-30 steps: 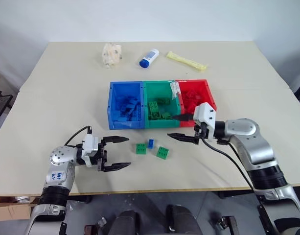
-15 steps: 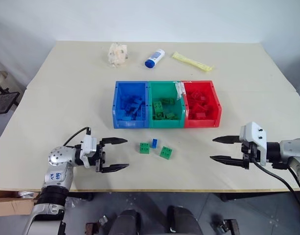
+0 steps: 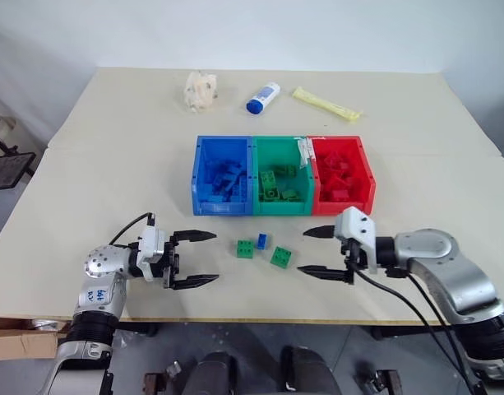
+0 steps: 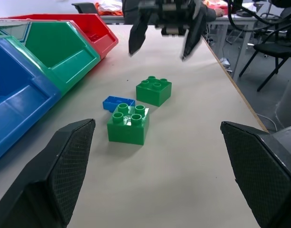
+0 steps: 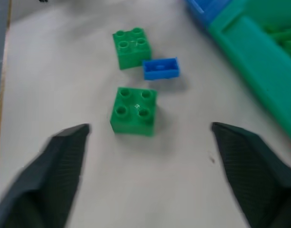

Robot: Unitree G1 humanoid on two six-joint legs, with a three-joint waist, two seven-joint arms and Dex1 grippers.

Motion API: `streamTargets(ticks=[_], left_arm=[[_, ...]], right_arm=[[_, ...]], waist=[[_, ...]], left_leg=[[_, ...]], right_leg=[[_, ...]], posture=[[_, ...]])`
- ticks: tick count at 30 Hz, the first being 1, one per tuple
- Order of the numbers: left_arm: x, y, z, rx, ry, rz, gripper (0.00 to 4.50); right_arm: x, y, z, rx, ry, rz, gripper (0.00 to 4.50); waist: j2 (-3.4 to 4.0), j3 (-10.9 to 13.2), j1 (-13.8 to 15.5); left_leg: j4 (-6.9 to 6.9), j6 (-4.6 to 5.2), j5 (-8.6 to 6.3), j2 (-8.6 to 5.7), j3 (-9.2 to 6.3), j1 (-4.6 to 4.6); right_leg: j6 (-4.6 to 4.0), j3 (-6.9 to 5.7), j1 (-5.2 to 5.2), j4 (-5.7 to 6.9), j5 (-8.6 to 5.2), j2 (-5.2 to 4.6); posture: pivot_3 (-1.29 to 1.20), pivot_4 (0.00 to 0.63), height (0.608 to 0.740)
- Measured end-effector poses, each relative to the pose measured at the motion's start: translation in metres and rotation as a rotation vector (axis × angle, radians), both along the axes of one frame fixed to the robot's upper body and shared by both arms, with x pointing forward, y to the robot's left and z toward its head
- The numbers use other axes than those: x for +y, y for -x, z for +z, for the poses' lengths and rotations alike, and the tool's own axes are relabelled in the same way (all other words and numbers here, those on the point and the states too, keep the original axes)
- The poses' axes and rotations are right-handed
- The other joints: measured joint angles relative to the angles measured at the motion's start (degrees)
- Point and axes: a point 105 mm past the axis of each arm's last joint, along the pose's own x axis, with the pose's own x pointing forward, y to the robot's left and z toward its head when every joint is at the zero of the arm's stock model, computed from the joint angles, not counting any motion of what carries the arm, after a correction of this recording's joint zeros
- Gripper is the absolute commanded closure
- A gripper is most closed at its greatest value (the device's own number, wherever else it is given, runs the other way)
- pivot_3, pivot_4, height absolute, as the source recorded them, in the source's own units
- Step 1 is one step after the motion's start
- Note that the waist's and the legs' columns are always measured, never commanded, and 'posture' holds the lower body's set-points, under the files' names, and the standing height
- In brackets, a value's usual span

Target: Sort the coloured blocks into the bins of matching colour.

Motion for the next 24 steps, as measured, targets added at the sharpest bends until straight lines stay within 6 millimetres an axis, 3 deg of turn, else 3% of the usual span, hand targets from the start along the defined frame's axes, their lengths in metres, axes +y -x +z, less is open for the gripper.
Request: streamTargets(ticks=[8, 12, 18, 24], left_arm=[[0.000, 0.003, -0.003, 0.006, 0.003, 0.012, 0.00], [-0.001, 0.004, -0.002, 0.000, 0.003, 0.015, 0.00], [-0.001, 0.004, -0.002, 0.000, 0.005, 0.022, 0.00], [-0.001, 0.004, -0.002, 0.000, 0.005, 0.022, 0.00]], right_arm=[[0.027, -0.006, -0.018, -0.009, 0.034, 0.032, 0.02], [0.034, -0.010, -0.029, -0.011, 0.045, 0.023, 0.91], [0.035, -0.010, -0.029, -0.008, 0.040, 0.026, 2.92], [0.036, -0.007, -0.025, -0.018, 0.022, 0.029, 3.02]], waist=[[0.00, 0.00, -0.18], [0.00, -0.01, -0.21], [0.00, -0.01, -0.17], [0.00, 0.00, -0.20]], left_leg=[[0.00, 0.00, 0.00, 0.01, 0.00, 0.00], [-0.01, 0.00, 0.00, 0.03, 0.01, 0.01], [-0.01, 0.00, 0.00, 0.04, 0.00, 0.01], [-0.01, -0.01, 0.00, 0.04, 0.01, 0.00]], right_leg=[[0.00, -0.01, -0.02, 0.05, 0.00, 0.09], [0.00, 0.00, -0.03, 0.07, 0.00, 0.13], [0.00, 0.01, -0.03, 0.07, 0.00, 0.19], [0.00, 0.02, -0.04, 0.07, 0.00, 0.19]], posture=[[0.00, 0.150, 0.740], [0.00, 0.150, 0.740], [0.00, 0.150, 0.740], [0.00, 0.150, 0.740]])
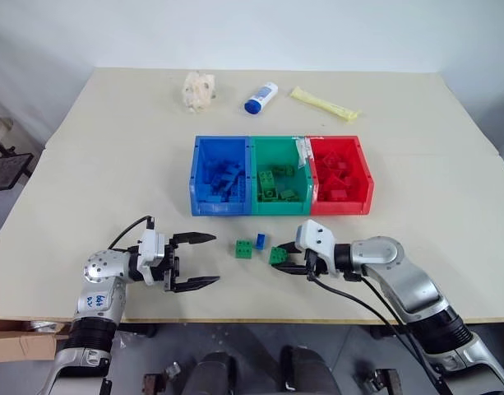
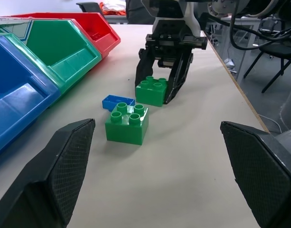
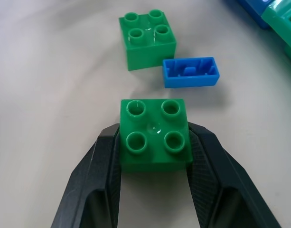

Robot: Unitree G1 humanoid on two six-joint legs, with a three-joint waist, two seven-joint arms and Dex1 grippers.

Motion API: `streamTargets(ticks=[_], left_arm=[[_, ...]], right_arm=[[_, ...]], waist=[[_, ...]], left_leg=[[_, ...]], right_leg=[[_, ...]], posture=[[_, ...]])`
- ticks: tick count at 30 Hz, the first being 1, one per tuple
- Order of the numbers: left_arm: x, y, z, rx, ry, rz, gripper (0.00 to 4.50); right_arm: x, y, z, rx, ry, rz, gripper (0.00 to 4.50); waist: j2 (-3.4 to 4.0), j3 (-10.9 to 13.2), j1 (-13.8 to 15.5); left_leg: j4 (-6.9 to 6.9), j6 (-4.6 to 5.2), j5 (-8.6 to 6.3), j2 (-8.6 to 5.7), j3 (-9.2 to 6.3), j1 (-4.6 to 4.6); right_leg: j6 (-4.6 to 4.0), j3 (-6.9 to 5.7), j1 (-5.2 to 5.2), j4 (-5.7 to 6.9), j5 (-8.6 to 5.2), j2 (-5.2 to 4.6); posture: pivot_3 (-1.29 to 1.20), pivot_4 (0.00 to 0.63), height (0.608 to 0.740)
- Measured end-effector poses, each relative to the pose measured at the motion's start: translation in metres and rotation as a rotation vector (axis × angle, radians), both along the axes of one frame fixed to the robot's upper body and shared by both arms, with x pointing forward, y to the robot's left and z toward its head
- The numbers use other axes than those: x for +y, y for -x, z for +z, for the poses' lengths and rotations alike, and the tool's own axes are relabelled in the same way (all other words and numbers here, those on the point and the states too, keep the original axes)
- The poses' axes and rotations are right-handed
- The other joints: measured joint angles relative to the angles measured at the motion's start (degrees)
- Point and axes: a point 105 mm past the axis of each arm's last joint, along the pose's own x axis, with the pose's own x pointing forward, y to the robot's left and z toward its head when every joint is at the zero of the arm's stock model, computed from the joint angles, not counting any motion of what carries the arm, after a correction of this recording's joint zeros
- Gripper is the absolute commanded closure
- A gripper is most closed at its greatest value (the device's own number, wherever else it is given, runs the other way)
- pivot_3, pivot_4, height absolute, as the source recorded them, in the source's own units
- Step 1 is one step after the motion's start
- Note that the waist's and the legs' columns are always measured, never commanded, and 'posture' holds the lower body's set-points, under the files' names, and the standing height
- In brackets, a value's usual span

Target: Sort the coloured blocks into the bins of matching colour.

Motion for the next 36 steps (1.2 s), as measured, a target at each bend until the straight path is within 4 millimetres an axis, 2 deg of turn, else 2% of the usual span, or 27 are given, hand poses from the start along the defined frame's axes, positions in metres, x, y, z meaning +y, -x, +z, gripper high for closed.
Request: streamTargets(ticks=[2, 3, 5, 7, 10, 13, 17, 19, 22, 26, 31, 36], left_arm=[[0.000, 0.000, 0.000, 0.000, 0.000, 0.000, 0.00], [0.000, 0.000, 0.000, 0.001, 0.000, 0.000, 0.00], [-0.002, 0.000, 0.001, -0.003, 0.004, -0.005, 0.00], [-0.003, -0.001, 0.002, -0.006, 0.005, -0.008, 0.00], [-0.003, -0.002, 0.002, -0.006, 0.005, -0.009, 0.00], [-0.005, -0.004, 0.005, -0.016, 0.006, -0.020, 0.00], [-0.005, -0.006, 0.004, -0.010, 0.011, -0.020, 0.00], [-0.006, -0.006, 0.003, -0.004, 0.012, -0.022, 0.00], [-0.006, -0.006, 0.003, -0.005, 0.010, -0.028, 0.00], [-0.006, -0.005, 0.003, -0.004, 0.009, -0.031, 0.00], [-0.004, -0.007, 0.005, -0.013, 0.006, 0.000, 0.00], [0.006, -0.009, 0.013, -0.063, 0.008, 0.124, 0.00]], right_arm=[[-0.002, -0.007, 0.012, -0.033, -0.027, -0.024, 3.02], [-0.001, -0.014, 0.025, -0.068, -0.049, -0.041, 3.02], [0.000, -0.033, 0.064, -0.186, -0.111, -0.077, 3.02], [-0.004, -0.049, 0.095, -0.279, -0.155, -0.120, 3.02], [-0.011, -0.071, 0.115, -0.344, -0.187, -0.197, 3.02], [-0.022, -0.095, 0.114, -0.363, -0.161, -0.290, 2.02], [-0.026, -0.099, 0.108, -0.362, -0.152, -0.296, 0.68], [-0.026, -0.097, 0.109, -0.368, -0.151, -0.286, 0.06], [-0.030, -0.091, 0.108, -0.373, -0.137, -0.268, 0.02], [-0.035, -0.072, 0.107, -0.351, -0.143, -0.202, 0.02], [-0.052, -0.020, 0.087, -0.189, -0.143, -0.028, 0.02], [-0.079, 0.011, 0.064, -0.048, -0.077, 0.056, 0.02]], waist=[[0.00, 0.00, 0.00], [0.00, 0.00, -0.01], [0.00, 0.00, -0.19], [0.00, 0.00, -0.17], [0.00, 0.00, -0.08], [0.00, 0.00, -0.05], [0.00, 0.00, -0.27], [0.00, 0.00, -0.32], [0.00, 0.00, -0.31], [0.00, 0.00, -0.06], [-0.02, 0.02, 0.17], [-0.03, 0.02, -0.11]], left_leg=[[0.00, 0.00, 0.00, 0.00, 0.01, 0.00], [0.01, 0.00, 0.00, 0.00, 0.03, 0.00], [0.01, -0.02, 0.01, 0.03, 0.07, 0.00], [0.00, -0.05, 0.01, 0.05, 0.04, 0.01], [-0.02, -0.04, 0.01, 0.00, -0.02, 0.00], [-0.02, 0.00, 0.03, -0.13, -0.02, 0.00], [-0.03, 0.00, 0.03, -0.11, -0.01, -0.01], [-0.03, 0.00, 0.03, -0.08, -0.02, -0.01], [-0.02, 0.00, 0.03, -0.07, 0.00, -0.01], [-0.01, 0.01, 0.03, -0.08, -0.01, -0.01], [-0.01, 0.03, 0.01, -0.07, -0.11, -0.04], [-0.03, 0.02, 0.00, 0.03, -0.02, -0.03]], right_leg=[[0.00, 0.00, -0.01, 0.00, 0.00, -0.01], [0.00, 0.00, -0.02, 0.01, 0.00, 0.00], [0.00, -0.01, -0.05, 0.04, 0.00, 0.02], [0.00, -0.01, -0.07, 0.08, 0.00, 0.04], [-0.01, -0.03, -0.09, 0.20, 0.00, 0.04], [-0.01, -0.03, -0.11, 0.28, 0.00, 0.04], [0.00, -0.03, -0.13, 0.30, 0.00, 0.05], [0.00, -0.04, -0.13, 0.31, 0.00, 0.06], [-0.01, -0.02, -0.13, 0.31, 0.00, 0.06], [0.00, -0.01, -0.11, 0.29, 0.00, 0.04], [0.00, -0.02, -0.02, 0.14, 0.00, -0.04], [0.00, 0.02, 0.05, -0.09, 0.00, -0.12]], posture=[[0.00, 0.150, 0.740], [0.00, 0.150, 0.740], [0.00, 0.150, 0.740], [0.00, 0.150, 0.740], [0.00, 0.150, 0.740], [0.00, 0.150, 0.740], [0.00, 0.150, 0.740], [0.00, 0.150, 0.740], [0.00, 0.150, 0.740], [0.00, 0.150, 0.740], [0.00, 0.150, 0.740], [0.00, 0.150, 0.740]])
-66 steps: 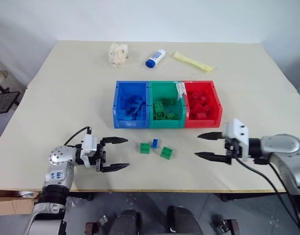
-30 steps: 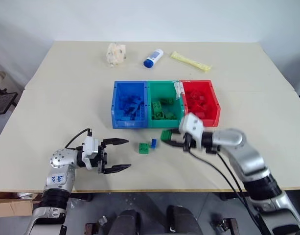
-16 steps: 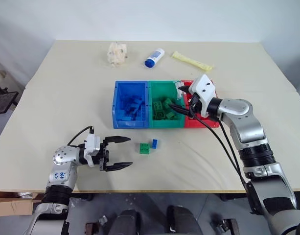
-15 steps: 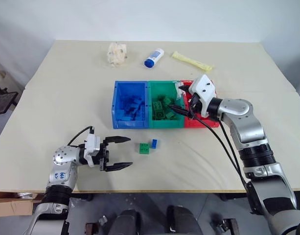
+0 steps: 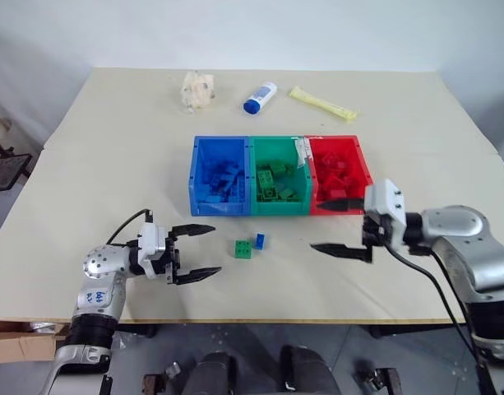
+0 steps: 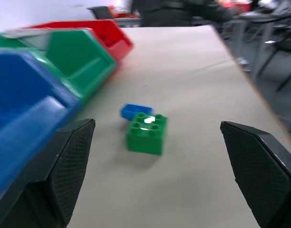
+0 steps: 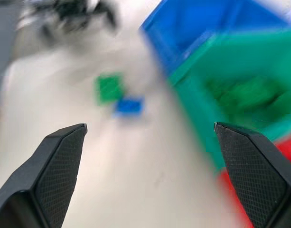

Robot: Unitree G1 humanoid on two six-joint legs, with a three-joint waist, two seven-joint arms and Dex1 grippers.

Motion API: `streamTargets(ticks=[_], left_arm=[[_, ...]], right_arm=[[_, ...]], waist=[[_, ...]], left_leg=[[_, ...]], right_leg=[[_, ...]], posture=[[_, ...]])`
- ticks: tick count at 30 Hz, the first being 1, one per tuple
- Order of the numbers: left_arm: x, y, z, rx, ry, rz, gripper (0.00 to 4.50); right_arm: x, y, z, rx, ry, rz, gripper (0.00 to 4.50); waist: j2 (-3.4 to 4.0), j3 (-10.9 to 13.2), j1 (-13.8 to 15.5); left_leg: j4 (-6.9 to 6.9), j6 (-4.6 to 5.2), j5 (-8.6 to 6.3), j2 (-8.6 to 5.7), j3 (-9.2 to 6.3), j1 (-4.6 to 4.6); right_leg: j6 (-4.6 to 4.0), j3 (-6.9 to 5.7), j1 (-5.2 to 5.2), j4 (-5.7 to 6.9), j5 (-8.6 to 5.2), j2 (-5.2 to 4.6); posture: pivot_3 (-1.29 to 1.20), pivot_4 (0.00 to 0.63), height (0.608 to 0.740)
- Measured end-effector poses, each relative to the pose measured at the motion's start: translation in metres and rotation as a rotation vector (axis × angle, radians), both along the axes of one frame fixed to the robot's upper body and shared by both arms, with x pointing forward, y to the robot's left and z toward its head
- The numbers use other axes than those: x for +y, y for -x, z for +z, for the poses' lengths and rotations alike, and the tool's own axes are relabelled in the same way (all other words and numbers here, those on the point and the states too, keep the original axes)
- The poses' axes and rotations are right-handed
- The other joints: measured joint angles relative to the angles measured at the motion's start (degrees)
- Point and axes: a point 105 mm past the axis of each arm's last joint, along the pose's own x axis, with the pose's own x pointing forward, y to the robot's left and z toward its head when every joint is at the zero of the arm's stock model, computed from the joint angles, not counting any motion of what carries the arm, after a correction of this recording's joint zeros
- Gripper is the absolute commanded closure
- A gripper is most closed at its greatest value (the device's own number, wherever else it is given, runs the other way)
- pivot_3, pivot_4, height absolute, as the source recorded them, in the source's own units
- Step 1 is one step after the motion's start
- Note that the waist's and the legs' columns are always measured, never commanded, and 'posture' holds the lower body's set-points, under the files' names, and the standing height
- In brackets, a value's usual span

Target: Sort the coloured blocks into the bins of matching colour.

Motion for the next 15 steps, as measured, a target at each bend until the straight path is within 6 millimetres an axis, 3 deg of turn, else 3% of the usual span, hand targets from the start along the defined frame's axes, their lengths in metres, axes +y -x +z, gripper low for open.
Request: streamTargets(ticks=[4, 7, 12, 15], left_arm=[[0.022, 0.006, -0.002, -0.004, -0.063, 0.152, 0.00], [0.040, 0.022, -0.010, 0.039, -0.127, 0.229, 0.00], [0.059, 0.048, -0.015, 0.096, -0.203, 0.272, 0.00], [0.061, 0.051, -0.013, 0.100, -0.211, 0.287, 0.00]], right_arm=[[-0.025, 0.007, -0.012, 0.069, 0.026, 0.003, 0.02], [-0.034, 0.006, -0.016, 0.095, 0.012, 0.002, 0.02], [-0.036, -0.003, -0.010, 0.075, -0.029, 0.002, 0.02], [-0.034, -0.007, -0.009, 0.073, -0.041, 0.010, 0.02]], waist=[[0.00, 0.00, -0.05], [0.02, 0.02, 0.03], [0.07, 0.05, 0.12], [0.18, 0.11, 0.45]], left_leg=[[-0.03, -0.03, -0.01, 0.06, 0.05, 0.05], [-0.03, -0.04, -0.02, 0.08, 0.05, 0.05], [-0.03, -0.04, -0.02, 0.06, 0.01, 0.06], [-0.03, -0.02, -0.01, -0.06, -0.05, 0.06]], right_leg=[[0.00, 0.04, 0.01, -0.03, 0.00, 0.03], [-0.01, 0.07, 0.01, -0.10, 0.00, -0.01], [-0.04, 0.06, 0.02, -0.31, -0.02, -0.14], [-0.04, 0.01, 0.03, -0.30, -0.02, -0.26]], posture=[[0.00, 0.150, 0.740], [0.00, 0.150, 0.740], [0.00, 0.150, 0.740], [0.00, 0.150, 0.740]])
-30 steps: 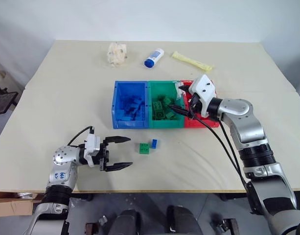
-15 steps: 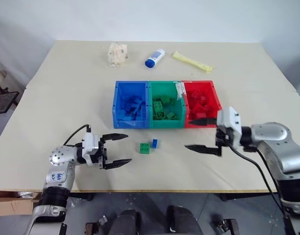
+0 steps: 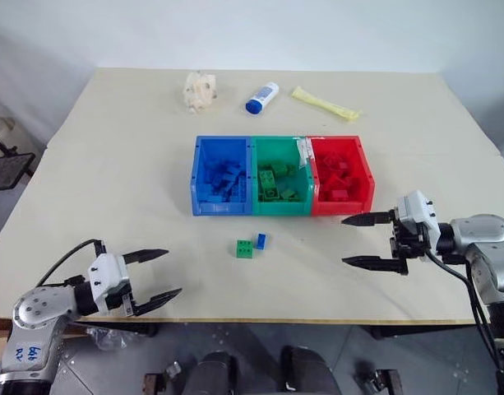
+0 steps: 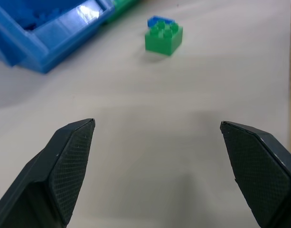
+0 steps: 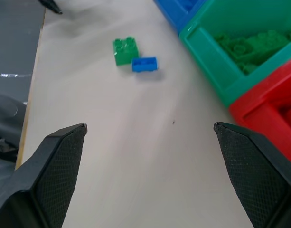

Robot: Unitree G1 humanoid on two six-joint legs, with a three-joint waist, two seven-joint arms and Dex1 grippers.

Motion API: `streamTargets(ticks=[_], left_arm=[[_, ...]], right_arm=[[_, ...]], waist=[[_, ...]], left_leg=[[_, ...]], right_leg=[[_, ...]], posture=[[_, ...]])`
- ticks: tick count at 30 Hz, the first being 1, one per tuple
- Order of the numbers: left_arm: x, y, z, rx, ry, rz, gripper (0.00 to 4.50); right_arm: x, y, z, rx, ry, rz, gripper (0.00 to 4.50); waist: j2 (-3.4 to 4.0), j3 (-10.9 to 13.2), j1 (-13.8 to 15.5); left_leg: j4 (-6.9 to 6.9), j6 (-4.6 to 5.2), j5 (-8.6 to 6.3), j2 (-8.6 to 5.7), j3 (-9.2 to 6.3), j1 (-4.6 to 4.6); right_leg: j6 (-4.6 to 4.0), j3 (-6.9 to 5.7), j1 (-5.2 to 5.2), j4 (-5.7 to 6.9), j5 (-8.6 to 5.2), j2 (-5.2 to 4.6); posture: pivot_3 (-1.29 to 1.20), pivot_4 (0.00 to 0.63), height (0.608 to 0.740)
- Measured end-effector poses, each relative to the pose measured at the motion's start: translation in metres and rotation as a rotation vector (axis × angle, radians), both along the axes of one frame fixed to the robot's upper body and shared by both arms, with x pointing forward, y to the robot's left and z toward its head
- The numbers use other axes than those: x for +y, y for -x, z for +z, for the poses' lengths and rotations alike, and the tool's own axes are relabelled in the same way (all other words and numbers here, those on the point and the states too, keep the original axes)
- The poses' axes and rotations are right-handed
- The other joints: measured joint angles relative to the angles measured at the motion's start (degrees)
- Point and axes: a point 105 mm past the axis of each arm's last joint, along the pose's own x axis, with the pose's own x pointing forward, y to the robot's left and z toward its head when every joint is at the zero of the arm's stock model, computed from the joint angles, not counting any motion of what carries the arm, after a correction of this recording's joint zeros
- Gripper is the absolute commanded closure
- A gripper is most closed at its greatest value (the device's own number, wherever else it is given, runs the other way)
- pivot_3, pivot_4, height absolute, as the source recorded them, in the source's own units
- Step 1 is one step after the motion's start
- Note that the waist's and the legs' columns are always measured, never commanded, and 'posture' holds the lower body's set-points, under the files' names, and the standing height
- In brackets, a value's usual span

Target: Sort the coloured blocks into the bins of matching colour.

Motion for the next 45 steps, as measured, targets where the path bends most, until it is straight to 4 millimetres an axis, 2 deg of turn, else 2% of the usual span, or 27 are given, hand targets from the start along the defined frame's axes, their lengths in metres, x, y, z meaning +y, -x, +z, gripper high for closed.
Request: streamTargets(ticks=[4, 7, 13, 18, 21, 29, 35, 38, 43, 45], left_arm=[[-0.014, -0.006, 0.007, -0.025, 0.001, -0.009, 0.00], [-0.047, -0.017, 0.008, -0.045, 0.021, -0.061, 0.00], [-0.096, -0.040, 0.006, -0.082, 0.008, -0.124, 0.00], [-0.116, -0.059, -0.010, -0.037, -0.017, -0.154, 0.00], [-0.122, -0.065, -0.012, -0.037, -0.048, -0.183, 0.59], [-0.125, -0.071, -0.012, -0.035, -0.064, -0.208, 2.97], [-0.125, -0.068, -0.010, 0.006, -0.035, -0.217, 3.06], [-0.127, -0.069, 0.007, -0.016, 0.016, -0.201, 3.06], [-0.136, -0.091, 0.057, -0.126, 0.106, -0.152, 3.06], [-0.148, -0.100, 0.078, -0.165, 0.136, -0.158, 3.06]], right_arm=[[0.006, 0.005, 0.000, 0.016, -0.033, 0.048, 0.02], [0.014, 0.010, 0.005, 0.000, -0.064, 0.094, 0.02], [0.022, 0.016, 0.004, -0.010, -0.070, 0.094, 0.02], [0.024, 0.019, 0.001, -0.015, -0.077, 0.061, 0.02], [0.022, 0.020, 0.001, -0.027, -0.080, 0.033, 0.00], [0.018, 0.021, 0.006, -0.058, -0.091, -0.024, 0.00], [0.016, 0.026, 0.004, -0.052, -0.108, -0.046, 0.00], [0.011, 0.025, 0.007, -0.067, -0.119, -0.081, 0.00], [0.004, 0.023, 0.013, -0.096, -0.137, -0.140, 0.00], [0.003, 0.024, 0.015, -0.110, -0.139, -0.154, 0.00]], waist=[[0.04, 0.02, 0.01], [0.08, 0.04, 0.11], [0.08, 0.04, 0.47], [0.07, 0.04, 1.13], [0.07, 0.04, 1.18], [0.07, 0.04, 1.23], [0.06, 0.05, 1.19], [0.05, 0.06, 1.26], [0.02, 0.07, 1.41], [0.02, 0.07, 1.48]], left_leg=[[-0.02, 0.01, 0.00, -0.04, -0.01, -0.01], [-0.02, 0.02, 0.00, -0.07, 0.01, 0.00], [0.01, 0.02, 0.01, -0.08, 0.09, 0.00], [0.03, 0.02, 0.02, -0.07, 0.15, 0.00], [0.05, 0.03, 0.02, -0.07, 0.18, 0.01], [0.08, 0.03, 0.04, -0.06, 0.18, 0.05], [0.08, 0.03, 0.04, -0.06, 0.18, 0.04], [0.09, 0.03, 0.04, -0.06, 0.15, 0.03], [0.11, 0.06, 0.05, -0.09, 0.12, 0.02], [0.11, 0.06, 0.06, -0.11, 0.12, 0.02]], right_leg=[[0.00, -0.02, 0.00, 0.01, 0.00, -0.02], [0.02, -0.05, 0.00, 0.09, 0.01, -0.01], [0.04, -0.09, -0.01, 0.28, 0.02, 0.05], [0.05, -0.10, -0.02, 0.30, 0.02, 0.12], [0.05, -0.12, 0.00, 0.30, 0.03, 0.12], [0.07, -0.10, 0.03, 0.31, 0.04, 0.11], [0.07, -0.07, 0.03, 0.31, 0.04, 0.11], [0.07, -0.07, 0.04, 0.31, 0.04, 0.09], [0.10, -0.11, 0.09, 0.30, 0.05, 0.11], [0.12, -0.14, 0.09, 0.31, 0.06, 0.24]], posture=[[0.00, 0.150, 0.740], [0.00, 0.150, 0.740], [0.00, 0.150, 0.740], [0.00, 0.150, 0.740], [0.00, 0.150, 0.740], [0.00, 0.150, 0.740], [0.00, 0.150, 0.740], [0.00, 0.150, 0.740], [0.00, 0.150, 0.740], [0.00, 0.150, 0.740]])
